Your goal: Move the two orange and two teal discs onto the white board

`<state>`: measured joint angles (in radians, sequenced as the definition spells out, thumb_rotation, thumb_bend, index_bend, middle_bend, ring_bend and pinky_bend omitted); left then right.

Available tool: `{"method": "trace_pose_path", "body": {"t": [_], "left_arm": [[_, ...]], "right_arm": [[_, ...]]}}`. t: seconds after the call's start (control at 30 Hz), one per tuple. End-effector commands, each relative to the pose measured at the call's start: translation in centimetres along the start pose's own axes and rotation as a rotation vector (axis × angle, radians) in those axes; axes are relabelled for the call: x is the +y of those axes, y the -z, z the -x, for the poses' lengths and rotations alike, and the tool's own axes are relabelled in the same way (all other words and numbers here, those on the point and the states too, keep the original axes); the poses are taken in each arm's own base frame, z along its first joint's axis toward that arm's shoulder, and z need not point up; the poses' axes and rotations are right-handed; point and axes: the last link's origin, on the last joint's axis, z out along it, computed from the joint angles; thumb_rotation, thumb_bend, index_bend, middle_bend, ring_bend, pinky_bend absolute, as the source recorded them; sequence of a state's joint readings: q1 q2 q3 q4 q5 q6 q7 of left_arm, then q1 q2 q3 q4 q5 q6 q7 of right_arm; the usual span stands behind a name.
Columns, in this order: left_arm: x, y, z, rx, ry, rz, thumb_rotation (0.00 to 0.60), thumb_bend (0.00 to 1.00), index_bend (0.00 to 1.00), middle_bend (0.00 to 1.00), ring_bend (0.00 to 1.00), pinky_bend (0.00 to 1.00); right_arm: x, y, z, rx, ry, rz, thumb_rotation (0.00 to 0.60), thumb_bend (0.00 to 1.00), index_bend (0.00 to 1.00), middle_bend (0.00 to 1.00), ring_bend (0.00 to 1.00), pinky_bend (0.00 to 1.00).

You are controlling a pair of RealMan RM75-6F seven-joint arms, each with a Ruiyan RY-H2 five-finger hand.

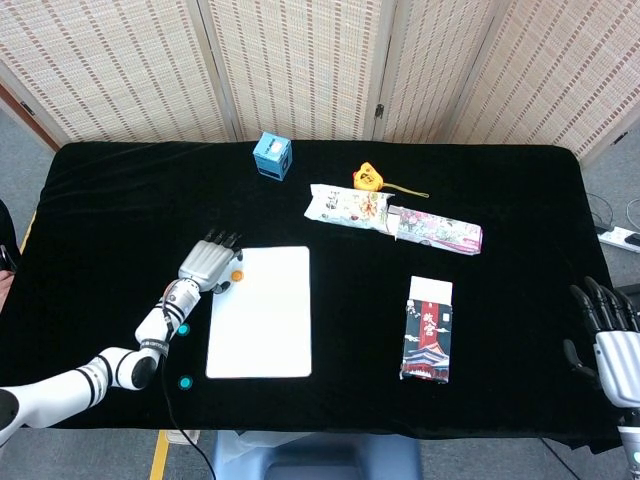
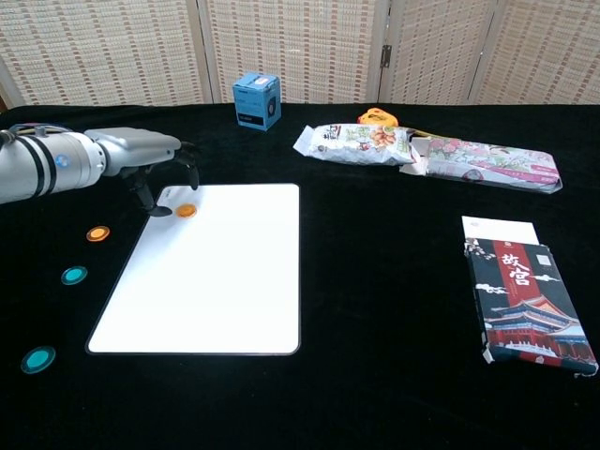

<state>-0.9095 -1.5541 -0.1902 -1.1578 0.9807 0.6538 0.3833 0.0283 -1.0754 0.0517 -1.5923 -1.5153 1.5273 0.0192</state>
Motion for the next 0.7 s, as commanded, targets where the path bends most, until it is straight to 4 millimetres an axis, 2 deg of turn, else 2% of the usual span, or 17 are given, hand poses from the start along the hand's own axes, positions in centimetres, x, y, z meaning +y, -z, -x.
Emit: {"method": "trace_pose_path", "body": {"t": [0.03, 0.2, 0.37, 0.7], "left_arm": [[-0.8, 0.8, -0.2, 0.004, 0.001, -0.019, 0.600, 0.37, 0.31, 0.06, 0.00, 0.00], [-2.7, 3.1, 0.0, 0.031, -0.004, -0.040, 0.600, 0.37, 0.39, 0.06, 0.00, 0.00], [-4.3, 5.4, 1.2, 0.027, -0.034, -0.040, 0.600, 0.37, 0.43, 0.06, 0.00, 0.00], [-5.7, 7.6, 3.9, 0.014, -0.034, -0.039, 0.600, 0.37, 0.44, 0.06, 0.00, 0.00]], "right_arm": [[-0.1, 0.0, 0.0, 0.002, -0.002, -0.004, 0.600, 0.48, 0.00, 0.00, 0.00, 0.00], [-0.2, 0.0, 0.0, 0.002, -0.005, -0.015, 0.600, 0.47, 0.00, 0.00, 0.00, 0.00], [-0.7, -0.4, 0.3, -0.004, -0.012, -0.038, 0.600, 0.48, 0.00, 0.00, 0.00, 0.00], [-1.4, -1.0, 0.3, -0.008, -0.012, -0.066, 0.600, 0.48, 0.00, 0.00, 0.00, 0.00]]}}
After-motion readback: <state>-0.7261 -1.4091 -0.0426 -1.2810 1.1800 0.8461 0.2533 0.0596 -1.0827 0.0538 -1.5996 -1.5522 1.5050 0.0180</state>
